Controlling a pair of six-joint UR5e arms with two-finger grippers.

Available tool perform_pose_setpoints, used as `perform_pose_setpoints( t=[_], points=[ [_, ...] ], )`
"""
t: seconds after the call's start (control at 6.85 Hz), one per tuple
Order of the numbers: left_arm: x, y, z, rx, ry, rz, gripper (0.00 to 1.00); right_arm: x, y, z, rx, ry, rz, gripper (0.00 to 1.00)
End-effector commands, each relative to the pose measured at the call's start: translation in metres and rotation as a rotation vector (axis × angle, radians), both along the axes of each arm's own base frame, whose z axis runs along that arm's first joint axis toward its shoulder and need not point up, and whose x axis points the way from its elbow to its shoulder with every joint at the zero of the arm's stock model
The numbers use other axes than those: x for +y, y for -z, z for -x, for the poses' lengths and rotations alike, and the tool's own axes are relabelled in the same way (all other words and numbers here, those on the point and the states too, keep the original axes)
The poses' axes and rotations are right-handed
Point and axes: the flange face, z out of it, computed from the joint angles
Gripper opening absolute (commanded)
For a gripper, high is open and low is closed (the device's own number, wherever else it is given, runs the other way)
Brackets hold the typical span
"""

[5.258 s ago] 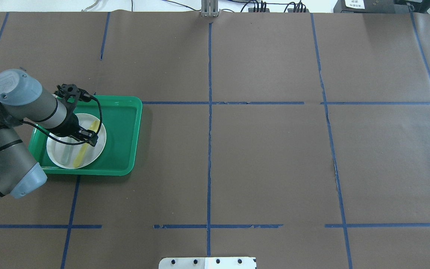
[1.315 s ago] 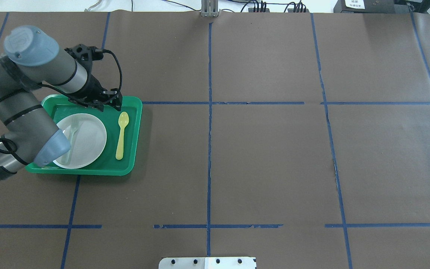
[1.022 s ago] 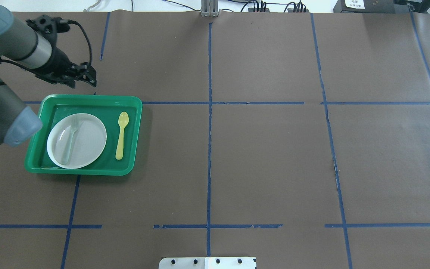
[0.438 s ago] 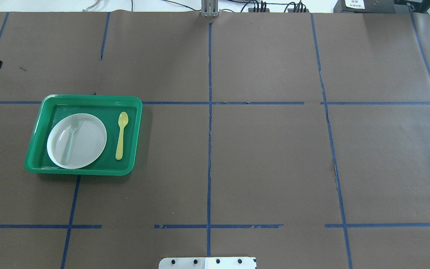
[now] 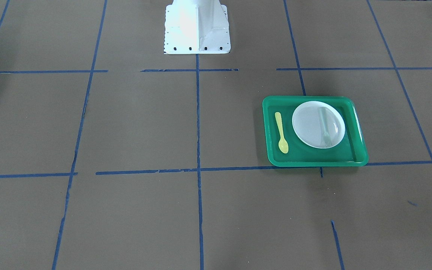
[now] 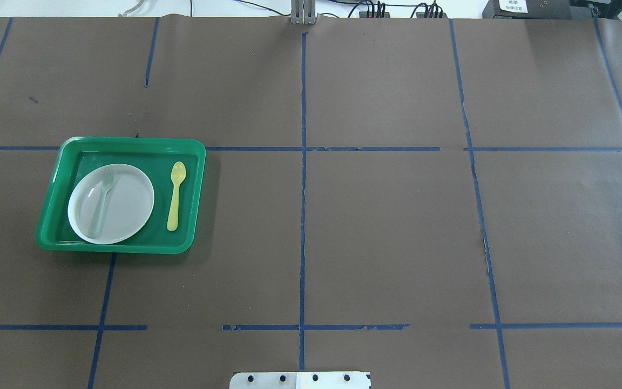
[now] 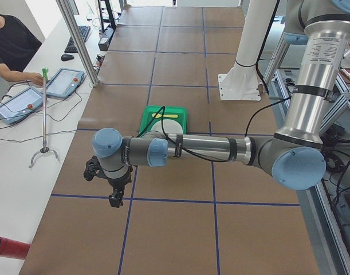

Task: Place spoon

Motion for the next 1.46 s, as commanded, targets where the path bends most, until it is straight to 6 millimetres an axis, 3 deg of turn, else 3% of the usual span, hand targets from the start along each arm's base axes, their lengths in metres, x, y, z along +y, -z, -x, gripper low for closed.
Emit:
perform_pose_setpoints(
  t=[0.0, 0.29, 0.44, 0.58, 1.31],
  points=[
    [0.008, -0.007, -0.004, 0.071, -0.005, 0.034, 1.00, 0.000, 0.000, 0.000, 0.000, 0.000, 0.000, 1.00],
    [0.015, 0.010, -0.010, 0.103, 0.077, 0.105, 1.00, 0.000, 0.000, 0.000, 0.002, 0.000, 0.000, 1.00],
    [0.033, 0.005, -0.010, 0.094, 0.073, 0.095, 1.00, 0.000, 0.000, 0.000, 0.000, 0.000, 0.000, 1.00],
    [0.054, 0.014, -0.008, 0.041, 0.073, 0.048, 1.00, 0.000, -0.001, 0.000, 0.000, 0.000, 0.001, 1.00],
    [0.078, -0.004, -0.006, 0.015, 0.076, 0.065, 1.00, 0.000, 0.000, 0.000, 0.000, 0.000, 0.000, 1.00]
  ],
)
